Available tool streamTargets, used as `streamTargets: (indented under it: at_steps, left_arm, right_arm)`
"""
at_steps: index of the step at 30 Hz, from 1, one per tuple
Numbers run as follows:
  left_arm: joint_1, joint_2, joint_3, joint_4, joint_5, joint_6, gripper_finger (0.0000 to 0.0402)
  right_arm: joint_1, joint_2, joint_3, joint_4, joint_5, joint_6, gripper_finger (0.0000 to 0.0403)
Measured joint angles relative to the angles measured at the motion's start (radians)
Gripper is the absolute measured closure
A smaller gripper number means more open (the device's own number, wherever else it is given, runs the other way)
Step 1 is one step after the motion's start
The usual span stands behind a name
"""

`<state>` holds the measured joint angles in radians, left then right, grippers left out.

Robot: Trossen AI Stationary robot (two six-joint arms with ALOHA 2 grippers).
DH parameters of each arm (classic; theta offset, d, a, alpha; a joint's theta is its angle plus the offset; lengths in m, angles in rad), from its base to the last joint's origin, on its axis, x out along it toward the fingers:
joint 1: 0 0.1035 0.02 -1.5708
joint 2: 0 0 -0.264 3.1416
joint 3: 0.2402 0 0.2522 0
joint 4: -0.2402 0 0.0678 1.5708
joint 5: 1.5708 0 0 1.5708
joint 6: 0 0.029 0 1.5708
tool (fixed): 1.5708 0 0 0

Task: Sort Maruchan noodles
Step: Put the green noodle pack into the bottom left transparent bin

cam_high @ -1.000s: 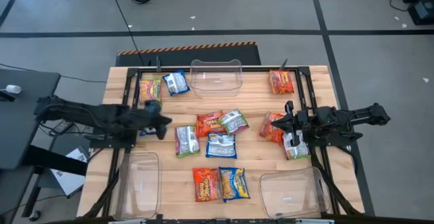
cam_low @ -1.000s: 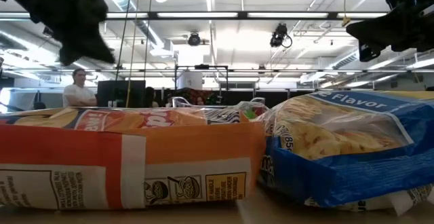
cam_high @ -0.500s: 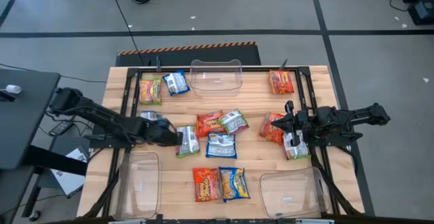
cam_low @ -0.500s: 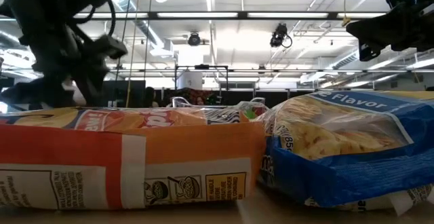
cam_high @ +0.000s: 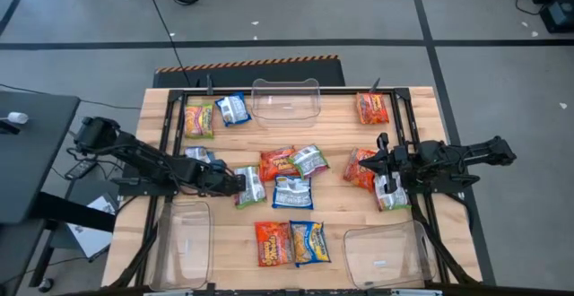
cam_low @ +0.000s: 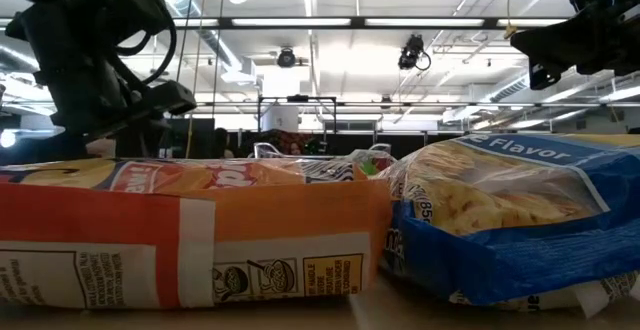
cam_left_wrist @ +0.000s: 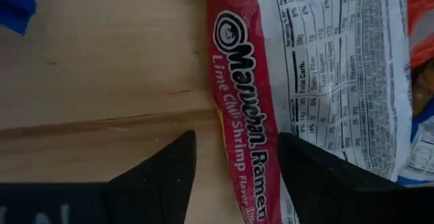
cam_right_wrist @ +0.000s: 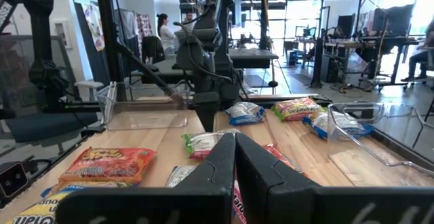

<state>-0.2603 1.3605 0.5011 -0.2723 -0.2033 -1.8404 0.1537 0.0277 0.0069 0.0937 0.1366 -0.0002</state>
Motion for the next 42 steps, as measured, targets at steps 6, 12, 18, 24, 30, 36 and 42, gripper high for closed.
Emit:
streamTargets:
  at_steps: [6,12,18,24,30,36,42]
  left_arm:
    - [-0.002,0.016,-0.002,0.048,-0.017,-0.056,0.0205]
    - [-0.016,0.036,0.001,0.065,-0.070,-0.087,0.0197]
    - [-0.016,0.048,0.002,0.093,-0.088,-0.087,0.0224]
    - [-0.021,0.051,0.102,0.000,-0.073,-0.030,0.0238]
    - [-0.056,0.115,0.122,-0.011,-0.058,-0.087,0.0239]
    - [-0.129,0.136,0.141,0.024,-0.074,-0.154,0.0239]
    - [-0.223,0.156,0.255,-0.072,-0.169,0.133,0.0239]
  right_arm:
    - [0.000,0.000,0.000,0.001,0.000,0.000,0.0384]
    - [0.000,0.000,0.000,0.002,0.000,0.000,0.0384]
    - [-0.007,0.000,0.000,0.002,0.000,0.000,0.0384]
    - [-0.007,0.000,0.000,0.003,0.001,-0.103,0.0384]
    - [-0.007,0.000,0.000,0.006,0.000,-0.262,0.0384]
    - [-0.007,0.000,0.000,0.044,0.023,-0.305,0.0384]
    - [-0.007,0.000,0.000,0.192,0.047,-0.306,0.0384]
